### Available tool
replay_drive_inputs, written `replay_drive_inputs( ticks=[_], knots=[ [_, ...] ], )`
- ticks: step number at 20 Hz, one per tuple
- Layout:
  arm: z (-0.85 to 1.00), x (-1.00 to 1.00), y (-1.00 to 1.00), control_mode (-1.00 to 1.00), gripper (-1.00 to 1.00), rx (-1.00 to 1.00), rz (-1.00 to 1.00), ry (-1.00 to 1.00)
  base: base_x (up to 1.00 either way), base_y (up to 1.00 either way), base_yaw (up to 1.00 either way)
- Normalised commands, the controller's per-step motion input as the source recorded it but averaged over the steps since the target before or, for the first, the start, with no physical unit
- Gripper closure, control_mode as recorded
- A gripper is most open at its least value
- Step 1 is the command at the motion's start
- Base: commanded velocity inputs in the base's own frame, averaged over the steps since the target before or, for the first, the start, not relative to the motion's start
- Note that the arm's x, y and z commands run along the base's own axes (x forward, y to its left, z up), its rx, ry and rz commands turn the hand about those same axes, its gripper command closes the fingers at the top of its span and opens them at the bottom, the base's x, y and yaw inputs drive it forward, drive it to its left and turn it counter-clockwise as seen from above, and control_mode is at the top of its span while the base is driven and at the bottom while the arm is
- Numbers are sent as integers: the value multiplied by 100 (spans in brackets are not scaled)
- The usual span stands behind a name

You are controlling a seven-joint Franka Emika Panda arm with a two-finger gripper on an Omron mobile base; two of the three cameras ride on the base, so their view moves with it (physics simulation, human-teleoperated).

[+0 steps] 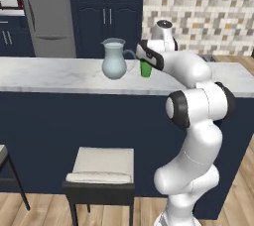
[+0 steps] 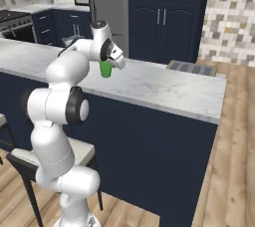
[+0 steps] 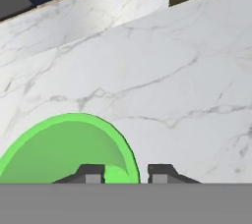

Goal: Place the pitcher and cup on the dining counter for serving.

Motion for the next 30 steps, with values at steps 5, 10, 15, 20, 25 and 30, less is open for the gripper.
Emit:
replay_drive_inputs(
  ticks=[5, 10, 15, 20, 25, 30],
  knots=[
    [9, 0, 0, -100, -100, 0, -2, 0, 0, 0, 0],
    [36, -15, 0, -100, -100, 0, -1, 0, 0, 0, 0],
    [50, -54, 0, -100, -100, 0, 0, 0, 0, 0, 0],
    [28, -97, 0, -100, -100, 0, 0, -19, 0, 0, 0],
    [8, -100, -5, -100, -100, -1, 1, -28, 0, 0, 0],
    [-6, -95, -27, -100, -100, -10, 16, -15, 0, 0, 0]
  ],
)
